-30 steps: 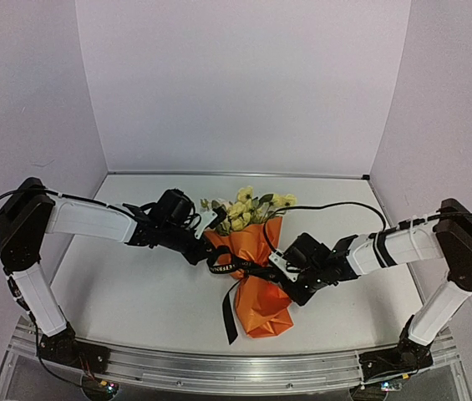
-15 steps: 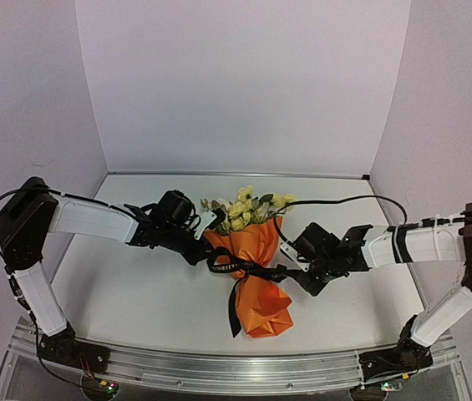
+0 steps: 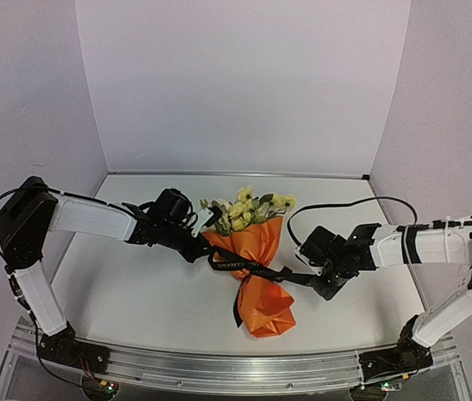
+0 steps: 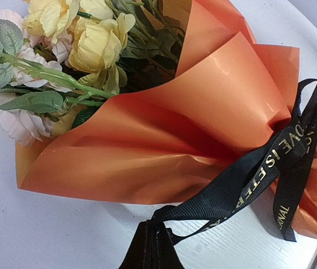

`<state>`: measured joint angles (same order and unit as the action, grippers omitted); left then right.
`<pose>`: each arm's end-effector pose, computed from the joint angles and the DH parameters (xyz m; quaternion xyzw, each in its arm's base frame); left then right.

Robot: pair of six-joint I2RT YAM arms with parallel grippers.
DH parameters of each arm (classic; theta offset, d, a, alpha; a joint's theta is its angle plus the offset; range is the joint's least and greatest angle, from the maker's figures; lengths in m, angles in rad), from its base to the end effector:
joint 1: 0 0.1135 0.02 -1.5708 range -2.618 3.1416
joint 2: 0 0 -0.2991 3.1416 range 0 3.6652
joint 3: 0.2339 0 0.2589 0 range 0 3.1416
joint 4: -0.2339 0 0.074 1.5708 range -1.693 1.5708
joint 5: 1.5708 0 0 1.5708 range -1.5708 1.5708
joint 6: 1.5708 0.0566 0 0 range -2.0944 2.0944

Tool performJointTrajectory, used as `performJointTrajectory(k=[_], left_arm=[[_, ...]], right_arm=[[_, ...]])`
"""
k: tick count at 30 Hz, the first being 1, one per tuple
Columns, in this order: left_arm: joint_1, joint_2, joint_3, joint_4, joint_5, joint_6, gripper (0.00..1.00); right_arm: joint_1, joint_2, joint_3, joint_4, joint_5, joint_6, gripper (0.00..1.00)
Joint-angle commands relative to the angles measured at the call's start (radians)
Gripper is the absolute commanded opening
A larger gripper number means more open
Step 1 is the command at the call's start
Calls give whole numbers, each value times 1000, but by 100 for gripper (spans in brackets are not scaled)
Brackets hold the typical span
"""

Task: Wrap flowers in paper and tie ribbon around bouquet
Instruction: Cross the half-tied ribbon over the folded bouquet.

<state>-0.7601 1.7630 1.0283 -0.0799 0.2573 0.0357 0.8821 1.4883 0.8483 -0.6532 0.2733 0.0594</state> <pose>0.2746 -0.2809 0.1891 0.4008 0.8313 -0.2412 0.3001 0.1824 0.1975 0.1857 -0.3750 0.9068 -0.0581 0.1833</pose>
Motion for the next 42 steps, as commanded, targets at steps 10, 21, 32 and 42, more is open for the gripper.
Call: performJointTrajectory(k=[10, 21, 32, 42], left_arm=[[1, -8, 45, 34, 44, 33, 0], [-16, 8, 71, 37, 62, 37, 0], [-22, 22, 83, 30, 61, 31, 0], [-25, 22, 87, 20, 59, 32, 0]], right_arm=[[-53, 274, 561, -108, -219, -190, 0], [-138, 513, 823, -83, -382, -119, 0], [-140, 509, 886, -85, -295, -118, 10], [-140, 523, 952, -234, -458, -146, 37]])
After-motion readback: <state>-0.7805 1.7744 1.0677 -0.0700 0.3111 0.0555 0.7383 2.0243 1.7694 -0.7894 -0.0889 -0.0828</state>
